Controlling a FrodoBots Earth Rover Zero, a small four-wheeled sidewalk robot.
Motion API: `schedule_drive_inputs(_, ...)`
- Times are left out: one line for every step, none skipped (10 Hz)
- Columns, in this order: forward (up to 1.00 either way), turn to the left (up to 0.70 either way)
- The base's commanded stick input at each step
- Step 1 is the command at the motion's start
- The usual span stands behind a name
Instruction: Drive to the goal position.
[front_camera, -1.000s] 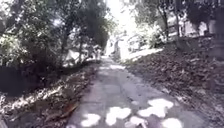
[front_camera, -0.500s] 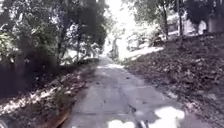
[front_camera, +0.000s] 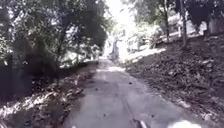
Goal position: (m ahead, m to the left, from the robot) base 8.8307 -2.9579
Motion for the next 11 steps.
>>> schedule_drive_inputs(0.5, 0.0)
schedule_drive_inputs(0.5, 0.0)
schedule_drive_inputs(0.5, 0.0)
schedule_drive_inputs(0.5, 0.0)
schedule_drive_inputs(0.5, 0.0)
schedule_drive_inputs(0.5, 0.0)
schedule_drive_inputs(0.5, 0.0)
schedule_drive_inputs(0.5, 0.0)
schedule_drive_inputs(0.5, 0.0)
schedule_drive_inputs(0.5, 0.0)
schedule_drive_inputs(0.5, 0.0)
